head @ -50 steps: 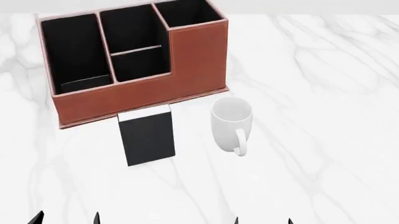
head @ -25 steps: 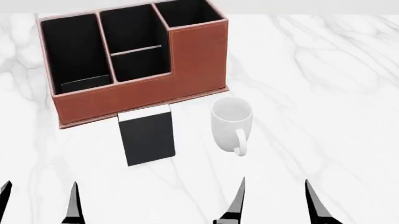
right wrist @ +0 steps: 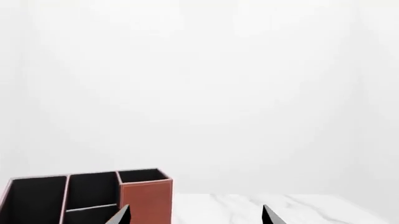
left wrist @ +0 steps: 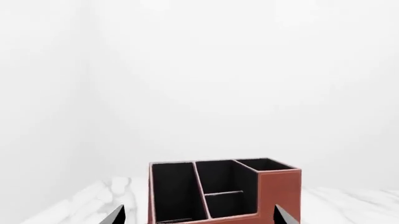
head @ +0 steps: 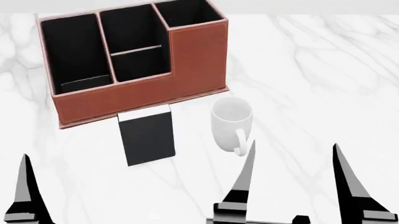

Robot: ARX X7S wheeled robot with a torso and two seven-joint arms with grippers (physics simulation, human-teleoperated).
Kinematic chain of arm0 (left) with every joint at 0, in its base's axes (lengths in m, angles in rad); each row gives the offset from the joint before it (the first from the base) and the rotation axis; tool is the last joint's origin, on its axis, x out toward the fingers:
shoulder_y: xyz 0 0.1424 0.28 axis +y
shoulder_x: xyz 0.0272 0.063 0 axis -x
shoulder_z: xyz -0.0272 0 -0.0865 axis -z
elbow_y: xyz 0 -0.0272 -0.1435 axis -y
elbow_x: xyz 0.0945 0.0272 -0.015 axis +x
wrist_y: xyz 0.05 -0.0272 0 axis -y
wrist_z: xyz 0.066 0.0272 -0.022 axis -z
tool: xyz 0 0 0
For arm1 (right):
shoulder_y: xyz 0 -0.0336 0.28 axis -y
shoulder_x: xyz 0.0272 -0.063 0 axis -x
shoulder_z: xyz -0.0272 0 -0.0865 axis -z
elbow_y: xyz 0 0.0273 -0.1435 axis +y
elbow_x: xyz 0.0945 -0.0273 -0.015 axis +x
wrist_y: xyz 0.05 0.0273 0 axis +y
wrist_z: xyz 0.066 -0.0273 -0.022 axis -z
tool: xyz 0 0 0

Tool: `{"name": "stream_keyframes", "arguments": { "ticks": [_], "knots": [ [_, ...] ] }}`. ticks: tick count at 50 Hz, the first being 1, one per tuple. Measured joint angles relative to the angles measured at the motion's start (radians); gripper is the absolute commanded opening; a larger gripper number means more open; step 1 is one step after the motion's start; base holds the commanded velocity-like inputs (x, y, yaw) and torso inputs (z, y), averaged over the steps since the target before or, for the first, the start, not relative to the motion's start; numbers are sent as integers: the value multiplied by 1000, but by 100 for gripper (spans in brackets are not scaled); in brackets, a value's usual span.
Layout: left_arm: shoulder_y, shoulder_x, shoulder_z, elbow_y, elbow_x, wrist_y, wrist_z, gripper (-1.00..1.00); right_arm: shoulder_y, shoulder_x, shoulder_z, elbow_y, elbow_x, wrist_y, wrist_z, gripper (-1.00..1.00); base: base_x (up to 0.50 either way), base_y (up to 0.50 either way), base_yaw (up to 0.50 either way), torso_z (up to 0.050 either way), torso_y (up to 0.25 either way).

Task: Pick up the book and place it in the front compartment of the caddy.

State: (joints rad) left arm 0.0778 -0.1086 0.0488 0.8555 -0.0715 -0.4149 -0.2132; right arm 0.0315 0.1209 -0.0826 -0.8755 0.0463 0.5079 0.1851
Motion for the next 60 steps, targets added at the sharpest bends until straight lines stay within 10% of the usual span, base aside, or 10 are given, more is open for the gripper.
{"name": "stream_keyframes", "arguments": {
  "ticks": [23,60],
  "knots": [
    [32,-24,-29,63,-30,26,-57,100,25,32,5,-87,26,82,41,100,6,0,0,0,0],
    [36,-71,0,82,-64,17,-100,100,37,62,9,-106,74,123,86,100,497,0,0,0,0]
  ]
}}
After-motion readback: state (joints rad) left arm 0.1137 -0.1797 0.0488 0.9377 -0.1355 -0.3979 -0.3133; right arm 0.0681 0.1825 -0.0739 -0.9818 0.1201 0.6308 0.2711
